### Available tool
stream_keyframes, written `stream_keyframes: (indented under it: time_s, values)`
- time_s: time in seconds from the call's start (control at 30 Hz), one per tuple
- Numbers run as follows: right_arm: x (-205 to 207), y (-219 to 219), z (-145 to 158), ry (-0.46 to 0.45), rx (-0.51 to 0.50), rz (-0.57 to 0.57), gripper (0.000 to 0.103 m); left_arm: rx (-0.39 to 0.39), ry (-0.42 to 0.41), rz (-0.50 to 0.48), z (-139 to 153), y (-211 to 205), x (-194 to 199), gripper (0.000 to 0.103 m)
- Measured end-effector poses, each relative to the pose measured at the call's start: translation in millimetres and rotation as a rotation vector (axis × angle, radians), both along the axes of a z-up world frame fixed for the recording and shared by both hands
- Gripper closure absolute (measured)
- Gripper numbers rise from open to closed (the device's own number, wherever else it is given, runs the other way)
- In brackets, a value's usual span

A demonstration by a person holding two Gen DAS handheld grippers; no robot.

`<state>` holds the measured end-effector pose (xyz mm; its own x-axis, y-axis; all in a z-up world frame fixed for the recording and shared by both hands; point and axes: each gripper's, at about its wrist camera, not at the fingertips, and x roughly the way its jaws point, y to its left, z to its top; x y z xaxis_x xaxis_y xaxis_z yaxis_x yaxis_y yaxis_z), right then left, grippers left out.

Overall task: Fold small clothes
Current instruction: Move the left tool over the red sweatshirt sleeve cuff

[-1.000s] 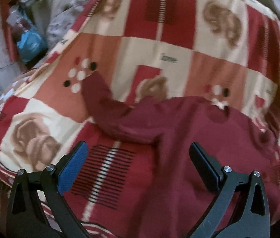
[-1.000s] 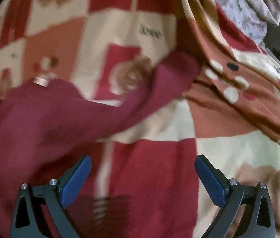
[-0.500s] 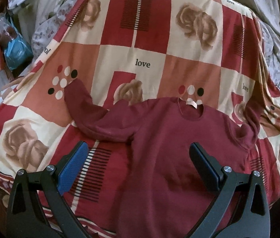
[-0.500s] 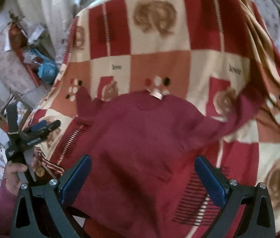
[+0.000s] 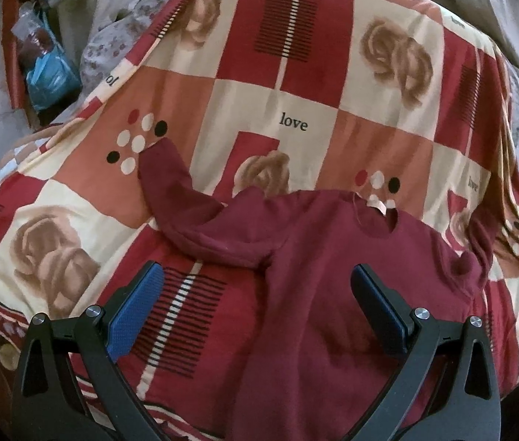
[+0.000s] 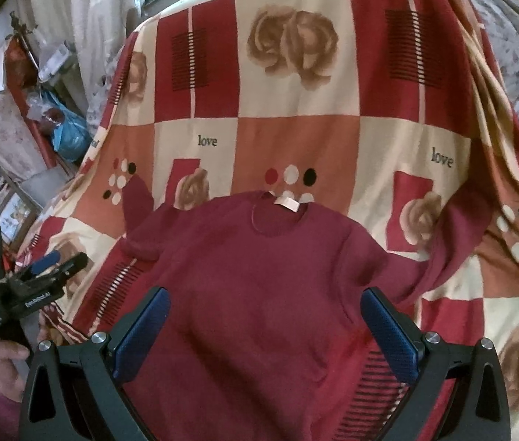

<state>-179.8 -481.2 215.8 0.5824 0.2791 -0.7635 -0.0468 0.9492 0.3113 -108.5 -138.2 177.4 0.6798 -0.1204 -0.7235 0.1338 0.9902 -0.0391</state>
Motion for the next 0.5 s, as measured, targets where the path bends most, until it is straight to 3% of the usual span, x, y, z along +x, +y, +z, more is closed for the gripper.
stream_keyframes:
  time_s: [0.2,0.37,0.5]
  values:
    - [12.4,1.6,-9.0,-0.077,-0.016,-0.007,0.0,-0.013,0.022,0.02,-8.0,5.2,8.4,0.001]
    - [34.2,5.9,-30.3,-0.047,-0.123,0.001,0.0,-0.057,0.062,0.121,-31.3,30.9,34.8,0.001]
    - [54.3,14.9,-47.3,0.018,-0.059,0.011,0.0,-0.08,0.089,0.192,-50.8,56.6,57.0,0.001]
